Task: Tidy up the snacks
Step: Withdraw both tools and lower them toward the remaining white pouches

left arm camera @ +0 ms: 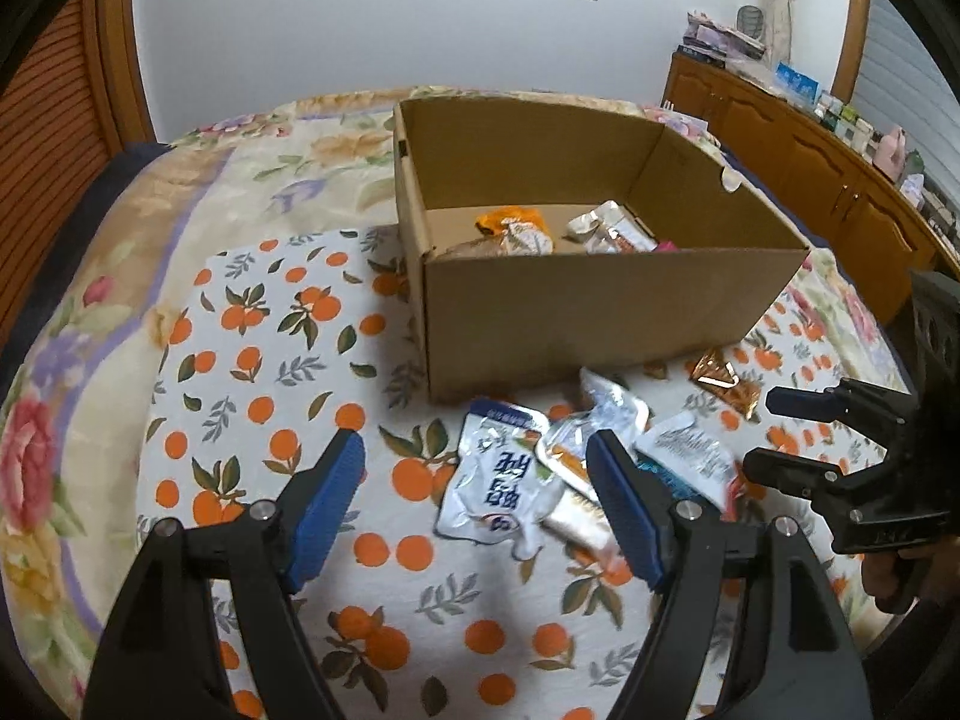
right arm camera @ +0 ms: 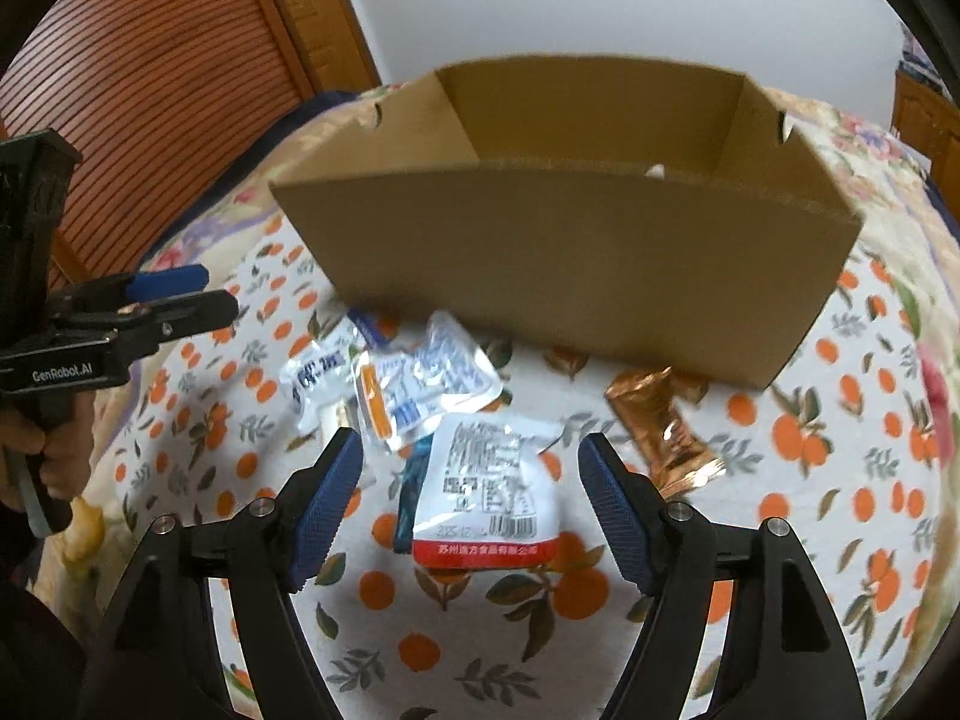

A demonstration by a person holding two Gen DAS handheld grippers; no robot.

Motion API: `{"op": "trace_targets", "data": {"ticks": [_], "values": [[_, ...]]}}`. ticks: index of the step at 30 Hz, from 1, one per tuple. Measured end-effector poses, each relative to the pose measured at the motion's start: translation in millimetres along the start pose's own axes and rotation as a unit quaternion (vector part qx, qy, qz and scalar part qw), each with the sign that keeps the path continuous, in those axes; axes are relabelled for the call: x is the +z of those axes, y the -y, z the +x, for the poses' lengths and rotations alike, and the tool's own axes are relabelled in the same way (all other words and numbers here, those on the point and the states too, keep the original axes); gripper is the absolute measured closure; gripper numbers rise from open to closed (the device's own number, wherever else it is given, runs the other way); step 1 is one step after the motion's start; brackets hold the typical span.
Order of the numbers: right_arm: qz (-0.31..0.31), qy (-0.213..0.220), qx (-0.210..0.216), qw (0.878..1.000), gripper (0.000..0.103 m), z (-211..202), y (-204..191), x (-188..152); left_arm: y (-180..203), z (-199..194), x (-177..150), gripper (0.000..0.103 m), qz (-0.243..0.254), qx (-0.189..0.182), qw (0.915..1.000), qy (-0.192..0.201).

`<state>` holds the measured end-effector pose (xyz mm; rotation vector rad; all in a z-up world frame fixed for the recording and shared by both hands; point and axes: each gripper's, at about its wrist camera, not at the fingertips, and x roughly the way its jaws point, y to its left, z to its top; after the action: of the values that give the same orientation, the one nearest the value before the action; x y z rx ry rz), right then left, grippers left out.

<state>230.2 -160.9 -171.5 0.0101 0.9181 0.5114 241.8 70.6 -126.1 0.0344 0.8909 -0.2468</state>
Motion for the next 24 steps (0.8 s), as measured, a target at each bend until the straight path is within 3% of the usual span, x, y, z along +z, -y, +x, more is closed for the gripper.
{"op": "trace_targets", "data": {"ticks": [8,18,22,24], "values": [[0.01,-0.027,0.002,1.0,0.027,26.4,8.2,-8.5,-8.2,21.5,-13.2,0.026,0.012,-0.004,0.9996,-0.026],[0.016,-0.047,0.015,0.999,0.026,44.5,8.9,-9.0,8.7,47.3,-27.6,0.026,0.048,-0.015,0.9963,-0.07],[0.011,-0.049,0.007,0.999,0.029,48.7,11.3,-9.0,13.9,53.1,-30.7,0.026,0.057,-0.024,0.995,-0.078],[0.01,-0.049,0.003,0.999,0.035,50.1,11.3,-8.5,16.6,56.5,-31.7,0.026,0.059,-0.031,0.9944,-0.081]]}}
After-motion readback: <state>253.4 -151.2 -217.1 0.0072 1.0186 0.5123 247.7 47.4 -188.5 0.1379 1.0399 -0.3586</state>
